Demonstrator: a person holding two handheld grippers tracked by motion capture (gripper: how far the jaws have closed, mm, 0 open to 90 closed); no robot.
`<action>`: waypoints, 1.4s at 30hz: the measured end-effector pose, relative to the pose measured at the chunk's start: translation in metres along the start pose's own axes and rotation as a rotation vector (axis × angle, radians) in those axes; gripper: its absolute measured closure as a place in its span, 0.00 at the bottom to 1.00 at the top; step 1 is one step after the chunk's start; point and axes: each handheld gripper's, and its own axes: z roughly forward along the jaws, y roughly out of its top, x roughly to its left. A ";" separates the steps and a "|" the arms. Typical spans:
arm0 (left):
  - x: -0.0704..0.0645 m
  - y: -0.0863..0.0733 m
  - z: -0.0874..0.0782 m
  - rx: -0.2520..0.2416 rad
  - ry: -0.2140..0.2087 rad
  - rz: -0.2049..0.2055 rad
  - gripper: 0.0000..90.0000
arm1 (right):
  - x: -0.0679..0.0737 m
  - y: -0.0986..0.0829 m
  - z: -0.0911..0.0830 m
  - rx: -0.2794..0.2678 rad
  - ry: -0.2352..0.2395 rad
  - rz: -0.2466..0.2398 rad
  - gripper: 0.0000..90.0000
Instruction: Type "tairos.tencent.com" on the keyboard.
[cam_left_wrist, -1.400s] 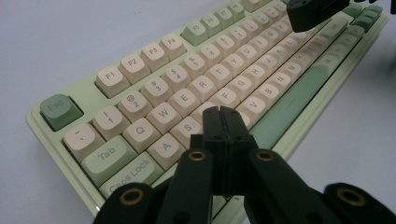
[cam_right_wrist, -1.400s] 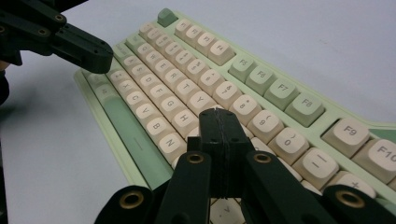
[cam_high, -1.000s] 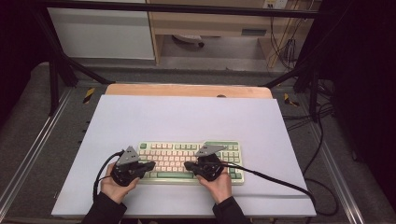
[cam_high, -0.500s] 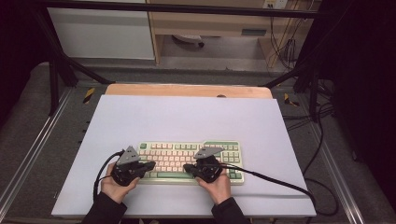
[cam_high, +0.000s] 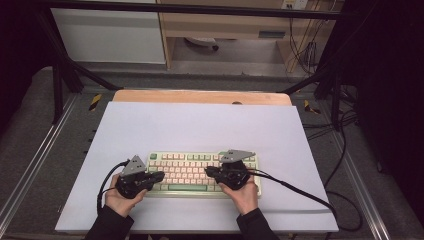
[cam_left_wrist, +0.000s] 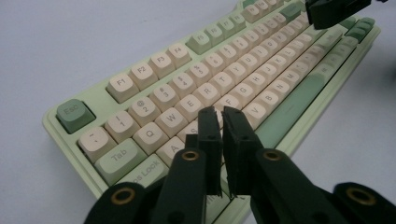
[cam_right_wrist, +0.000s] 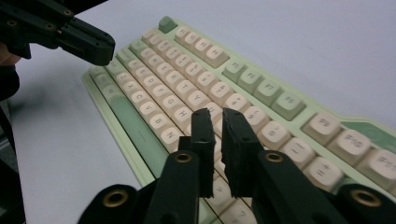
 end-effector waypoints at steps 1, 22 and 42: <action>0.001 0.000 0.000 0.004 -0.005 0.000 0.88 | -0.002 0.000 -0.004 0.002 -0.010 0.002 0.83; 0.027 -0.020 -0.023 0.027 0.038 -0.008 0.14 | -0.065 -0.042 -0.073 -0.003 -0.143 0.065 0.07; 0.038 -0.046 -0.036 0.017 0.055 -0.030 0.09 | -0.086 -0.097 -0.101 -0.005 -0.129 0.128 0.00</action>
